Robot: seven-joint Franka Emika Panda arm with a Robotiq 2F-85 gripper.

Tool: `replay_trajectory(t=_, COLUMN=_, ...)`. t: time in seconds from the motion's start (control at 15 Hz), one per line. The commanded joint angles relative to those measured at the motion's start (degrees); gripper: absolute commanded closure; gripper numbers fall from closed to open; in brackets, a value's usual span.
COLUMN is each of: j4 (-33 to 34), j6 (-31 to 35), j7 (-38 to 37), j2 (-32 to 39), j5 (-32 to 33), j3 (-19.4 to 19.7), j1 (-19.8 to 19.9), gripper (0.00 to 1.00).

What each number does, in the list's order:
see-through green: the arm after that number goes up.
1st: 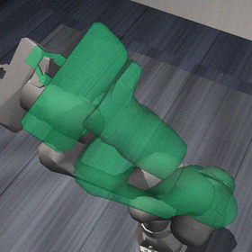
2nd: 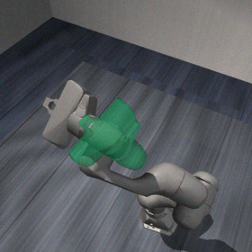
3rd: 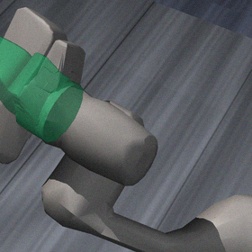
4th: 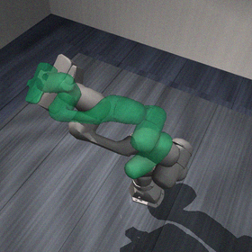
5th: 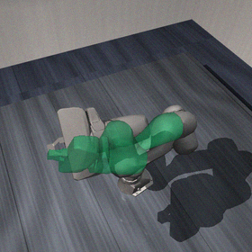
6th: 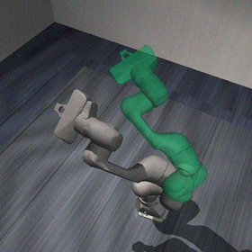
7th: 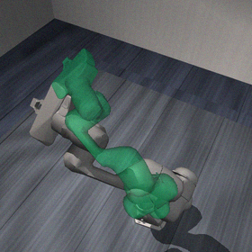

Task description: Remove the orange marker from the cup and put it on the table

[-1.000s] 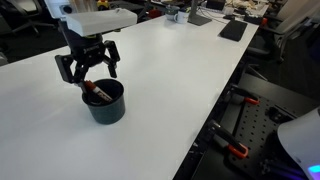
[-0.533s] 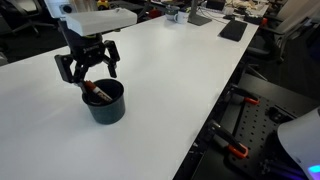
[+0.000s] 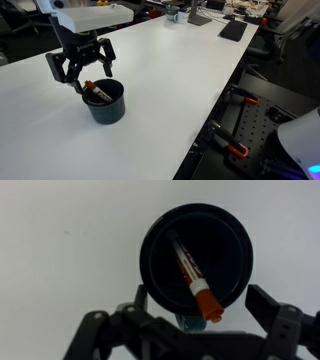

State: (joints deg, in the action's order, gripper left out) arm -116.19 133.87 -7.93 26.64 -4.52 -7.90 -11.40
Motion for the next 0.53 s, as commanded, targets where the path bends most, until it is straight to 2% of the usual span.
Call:
replay_trajectory(t=0.0, j4=-0.7, j6=-0.5, j7=-0.1, j2=-0.7, j5=1.2, j3=0.0, j1=-0.8, gripper=0.02)
replay_trajectory(t=0.07, j4=-0.5, j6=-1.0, j7=0.4, j2=-0.4, j5=1.3, j3=-0.1, j1=-0.8, gripper=0.19)
replay_trajectory(t=0.27, j4=-0.3, j6=-1.1, j7=0.5, j2=0.0, j5=2.1, j3=0.1, j1=-0.8, gripper=0.37)
replay_trajectory(t=0.33, j4=-0.3, j6=-1.1, j7=0.4, j2=0.0, j5=2.4, j3=0.1, j1=-0.8, gripper=0.39)
replay_trajectory(t=0.4, j4=-0.2, j6=-1.2, j7=0.4, j2=0.1, j5=2.6, j3=0.2, j1=-0.7, gripper=0.49)
replay_trajectory(t=0.47, j4=-0.2, j6=-1.2, j7=0.3, j2=0.2, j5=2.7, j3=0.2, j1=-0.7, gripper=0.53)
